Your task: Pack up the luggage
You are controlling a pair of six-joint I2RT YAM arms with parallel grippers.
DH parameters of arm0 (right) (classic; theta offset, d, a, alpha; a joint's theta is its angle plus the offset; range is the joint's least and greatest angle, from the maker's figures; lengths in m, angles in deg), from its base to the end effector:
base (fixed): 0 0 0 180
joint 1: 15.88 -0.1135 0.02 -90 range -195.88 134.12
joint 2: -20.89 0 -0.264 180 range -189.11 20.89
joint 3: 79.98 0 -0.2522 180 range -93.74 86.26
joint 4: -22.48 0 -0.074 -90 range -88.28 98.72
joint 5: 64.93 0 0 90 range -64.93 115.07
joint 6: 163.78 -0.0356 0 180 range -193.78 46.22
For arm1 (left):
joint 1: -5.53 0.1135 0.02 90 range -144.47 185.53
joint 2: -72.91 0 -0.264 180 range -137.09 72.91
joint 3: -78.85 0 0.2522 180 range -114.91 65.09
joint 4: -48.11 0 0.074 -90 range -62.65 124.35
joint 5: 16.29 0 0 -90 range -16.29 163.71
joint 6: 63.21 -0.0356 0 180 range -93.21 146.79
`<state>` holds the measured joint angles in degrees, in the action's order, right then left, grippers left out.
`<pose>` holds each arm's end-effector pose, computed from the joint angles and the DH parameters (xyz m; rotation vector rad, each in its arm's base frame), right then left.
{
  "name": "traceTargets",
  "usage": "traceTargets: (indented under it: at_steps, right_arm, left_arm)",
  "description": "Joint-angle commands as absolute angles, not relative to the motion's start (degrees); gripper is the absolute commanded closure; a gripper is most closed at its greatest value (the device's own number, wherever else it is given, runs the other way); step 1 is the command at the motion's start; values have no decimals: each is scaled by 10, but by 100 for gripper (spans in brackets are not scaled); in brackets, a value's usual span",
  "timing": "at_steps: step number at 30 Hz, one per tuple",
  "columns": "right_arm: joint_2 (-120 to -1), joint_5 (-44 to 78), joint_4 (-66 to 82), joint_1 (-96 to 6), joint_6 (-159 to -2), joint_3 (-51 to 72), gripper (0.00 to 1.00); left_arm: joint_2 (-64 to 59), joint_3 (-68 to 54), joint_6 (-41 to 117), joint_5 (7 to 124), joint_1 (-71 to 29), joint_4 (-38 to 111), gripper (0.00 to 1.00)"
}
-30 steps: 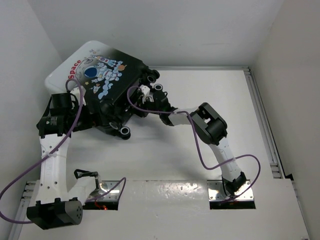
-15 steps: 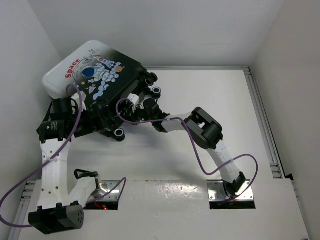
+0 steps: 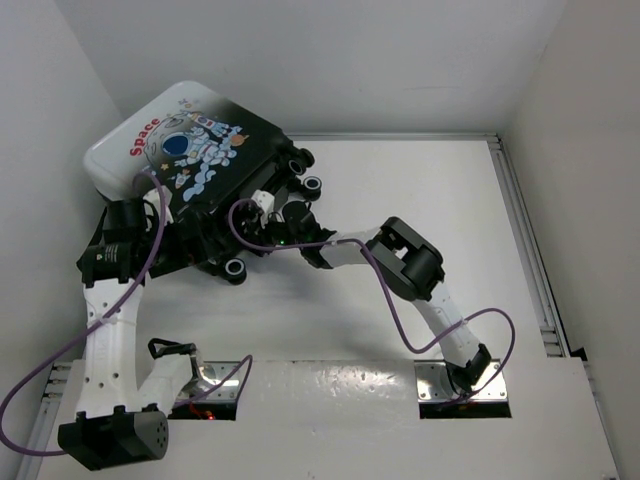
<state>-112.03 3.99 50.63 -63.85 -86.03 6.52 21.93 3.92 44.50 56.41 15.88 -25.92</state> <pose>0.3251 0.3798 0.1257 -0.8424 1.6868 1.0671 0.1530 0.0172 0.3382 -0.4594 2.3932 -0.4261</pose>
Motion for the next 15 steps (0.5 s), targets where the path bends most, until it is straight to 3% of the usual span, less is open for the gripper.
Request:
traceTargets:
  at_steps: [1, 4, 6, 10, 13, 15]
  right_arm:
    - [-1093, 71, 619, -626, -860, 35, 63]
    - [-1096, 98, 620, -625, -860, 23, 54]
    - [-1101, 100, 630, -619, -862, 17, 54]
    - [-1102, 93, 665, -613, -857, 16, 67]
    - [-1100, 91, 689, -611, -853, 18, 88]
    - [-1098, 84, 694, -611, -850, 16, 95]
  left_arm:
    - [229, 47, 455, 567, 166, -246, 0]
    - [235, 52, 455, 573, 166, -246, 0]
    - [235, 52, 455, 573, 166, -251, 0]
    - [235, 63, 448, 572, 166, -251, 0]
    - [224, 63, 448, 615, 166, -251, 0]
    - [216, 46, 469, 630, 166, -246, 0]
